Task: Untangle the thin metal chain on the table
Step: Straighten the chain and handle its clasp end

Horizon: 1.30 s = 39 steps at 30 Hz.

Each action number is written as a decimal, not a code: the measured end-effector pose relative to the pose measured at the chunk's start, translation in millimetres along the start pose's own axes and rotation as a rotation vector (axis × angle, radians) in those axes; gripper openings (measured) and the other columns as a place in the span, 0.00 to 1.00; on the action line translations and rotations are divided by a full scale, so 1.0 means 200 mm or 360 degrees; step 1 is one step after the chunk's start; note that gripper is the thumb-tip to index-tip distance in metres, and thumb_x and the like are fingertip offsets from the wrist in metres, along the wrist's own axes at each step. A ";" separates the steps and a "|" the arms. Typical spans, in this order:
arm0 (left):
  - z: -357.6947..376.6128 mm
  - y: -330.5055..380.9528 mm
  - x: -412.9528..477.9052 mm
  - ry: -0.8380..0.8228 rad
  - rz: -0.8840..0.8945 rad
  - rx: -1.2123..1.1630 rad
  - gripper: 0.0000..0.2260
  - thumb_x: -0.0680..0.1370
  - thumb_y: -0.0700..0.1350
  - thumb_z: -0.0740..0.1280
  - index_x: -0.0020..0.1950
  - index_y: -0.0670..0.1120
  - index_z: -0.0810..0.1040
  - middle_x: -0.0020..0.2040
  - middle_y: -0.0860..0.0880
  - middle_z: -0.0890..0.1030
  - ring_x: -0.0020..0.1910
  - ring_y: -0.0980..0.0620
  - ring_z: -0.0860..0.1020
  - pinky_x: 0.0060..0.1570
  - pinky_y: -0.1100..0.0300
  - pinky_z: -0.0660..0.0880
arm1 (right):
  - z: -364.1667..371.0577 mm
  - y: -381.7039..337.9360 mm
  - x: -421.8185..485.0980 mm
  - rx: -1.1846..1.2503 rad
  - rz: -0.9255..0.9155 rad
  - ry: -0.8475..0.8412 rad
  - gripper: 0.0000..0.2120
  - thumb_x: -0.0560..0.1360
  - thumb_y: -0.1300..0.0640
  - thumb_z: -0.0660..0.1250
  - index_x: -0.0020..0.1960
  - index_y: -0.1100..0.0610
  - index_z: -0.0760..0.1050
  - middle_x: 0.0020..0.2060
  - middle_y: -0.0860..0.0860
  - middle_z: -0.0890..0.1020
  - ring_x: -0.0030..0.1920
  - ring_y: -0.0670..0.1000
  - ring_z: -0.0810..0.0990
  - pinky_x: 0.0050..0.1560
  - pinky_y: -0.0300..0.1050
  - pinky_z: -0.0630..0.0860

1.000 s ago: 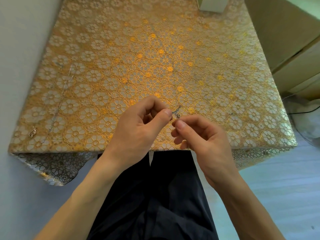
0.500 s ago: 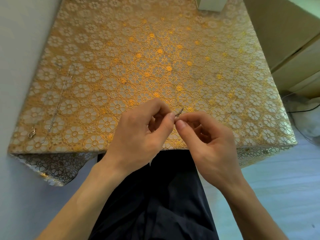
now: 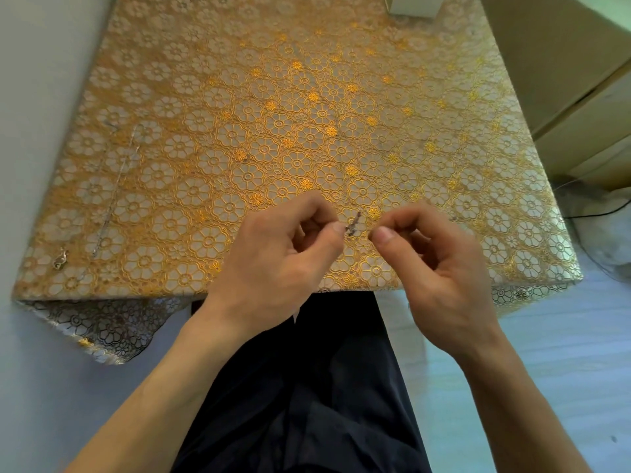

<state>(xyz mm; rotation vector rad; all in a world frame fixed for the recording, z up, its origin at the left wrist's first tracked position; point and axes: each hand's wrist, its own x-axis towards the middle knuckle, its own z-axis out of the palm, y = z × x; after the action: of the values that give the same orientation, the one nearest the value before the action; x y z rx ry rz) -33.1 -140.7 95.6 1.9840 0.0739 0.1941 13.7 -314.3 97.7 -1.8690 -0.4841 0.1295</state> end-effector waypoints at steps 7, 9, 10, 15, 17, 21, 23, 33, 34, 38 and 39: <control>0.02 -0.02 -0.01 -0.0014 -0.0147 -0.0469 0.11 0.74 0.55 0.64 0.40 0.48 0.76 0.29 0.55 0.69 0.29 0.53 0.65 0.31 0.60 0.63 | 0.01 -0.03 -0.02 0.0197 0.0010 0.0008 0.03 0.77 0.59 0.68 0.44 0.55 0.79 0.27 0.41 0.70 0.28 0.42 0.65 0.32 0.34 0.65; 0.03 -0.02 -0.02 0.0018 -0.0129 -0.0477 0.11 0.75 0.54 0.64 0.40 0.48 0.75 0.29 0.56 0.69 0.29 0.54 0.65 0.31 0.62 0.63 | 0.01 -0.03 -0.02 0.0161 -0.0021 0.0032 0.03 0.76 0.59 0.69 0.44 0.56 0.80 0.26 0.39 0.70 0.28 0.42 0.64 0.32 0.35 0.63; 0.03 -0.02 -0.02 0.0043 -0.0118 -0.0463 0.11 0.75 0.54 0.64 0.40 0.48 0.75 0.30 0.55 0.69 0.29 0.54 0.65 0.31 0.63 0.63 | 0.01 -0.03 -0.02 0.0132 -0.0037 0.0046 0.03 0.76 0.58 0.70 0.44 0.56 0.81 0.26 0.38 0.70 0.28 0.43 0.63 0.32 0.35 0.62; 0.02 -0.01 -0.03 0.0131 -0.0088 -0.0477 0.10 0.76 0.54 0.64 0.41 0.49 0.75 0.30 0.52 0.68 0.29 0.55 0.64 0.30 0.64 0.63 | 0.01 -0.04 -0.02 0.0104 -0.0058 0.0110 0.01 0.75 0.56 0.73 0.45 0.53 0.84 0.26 0.38 0.71 0.29 0.45 0.63 0.31 0.39 0.63; 0.02 -0.01 -0.03 0.0133 -0.0075 -0.0507 0.11 0.76 0.54 0.64 0.42 0.48 0.76 0.29 0.56 0.68 0.28 0.55 0.64 0.30 0.64 0.63 | 0.01 -0.04 -0.02 0.0107 -0.0032 0.0118 0.02 0.74 0.55 0.74 0.45 0.53 0.85 0.26 0.40 0.71 0.29 0.46 0.64 0.32 0.41 0.64; 0.03 0.00 -0.03 0.0129 -0.0062 -0.0567 0.09 0.77 0.53 0.65 0.42 0.49 0.77 0.29 0.57 0.70 0.29 0.54 0.65 0.31 0.63 0.64 | 0.04 -0.03 -0.02 0.0129 0.0012 0.0076 0.01 0.73 0.56 0.75 0.43 0.52 0.86 0.26 0.42 0.73 0.29 0.48 0.66 0.32 0.46 0.66; 0.03 0.01 -0.03 0.0110 -0.0050 -0.0649 0.08 0.77 0.52 0.65 0.42 0.49 0.77 0.30 0.56 0.71 0.29 0.55 0.67 0.32 0.65 0.65 | 0.06 -0.03 -0.02 0.0151 0.0049 0.0070 0.01 0.72 0.55 0.75 0.43 0.50 0.86 0.27 0.50 0.73 0.30 0.54 0.68 0.33 0.54 0.69; 0.02 -0.01 -0.02 -0.0069 -0.0156 -0.1020 0.09 0.74 0.49 0.66 0.39 0.45 0.78 0.28 0.54 0.70 0.28 0.54 0.65 0.30 0.66 0.65 | 0.06 -0.05 0.03 0.0566 0.0393 -0.0039 0.04 0.68 0.55 0.74 0.38 0.55 0.85 0.24 0.55 0.60 0.26 0.45 0.60 0.29 0.33 0.61; 0.02 0.00 -0.03 -0.0079 -0.0156 -0.1023 0.09 0.74 0.49 0.66 0.39 0.45 0.78 0.28 0.54 0.70 0.28 0.55 0.65 0.30 0.67 0.65 | 0.06 -0.05 0.04 0.0635 0.0439 -0.0042 0.03 0.66 0.56 0.74 0.37 0.55 0.85 0.23 0.51 0.62 0.25 0.43 0.62 0.28 0.30 0.63; 0.03 0.00 -0.03 -0.0099 -0.0191 -0.1075 0.06 0.73 0.48 0.67 0.38 0.47 0.78 0.29 0.56 0.72 0.27 0.56 0.65 0.29 0.67 0.64 | 0.06 -0.03 0.04 0.0778 0.0562 -0.0099 0.06 0.66 0.58 0.81 0.37 0.56 0.84 0.27 0.55 0.64 0.25 0.44 0.62 0.27 0.31 0.63; 0.03 0.00 -0.03 -0.0104 -0.0214 -0.1087 0.05 0.73 0.46 0.67 0.38 0.47 0.78 0.29 0.56 0.72 0.27 0.56 0.65 0.29 0.68 0.64 | 0.06 -0.03 0.05 0.0812 0.0596 -0.0101 0.04 0.65 0.56 0.79 0.37 0.55 0.85 0.27 0.55 0.64 0.25 0.45 0.60 0.27 0.34 0.59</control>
<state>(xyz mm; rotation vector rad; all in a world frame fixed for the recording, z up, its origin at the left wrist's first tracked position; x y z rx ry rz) -38.1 -146.6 92.3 1.2980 0.0851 0.0529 17.1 -298.8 99.6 -1.4348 -0.1172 0.5155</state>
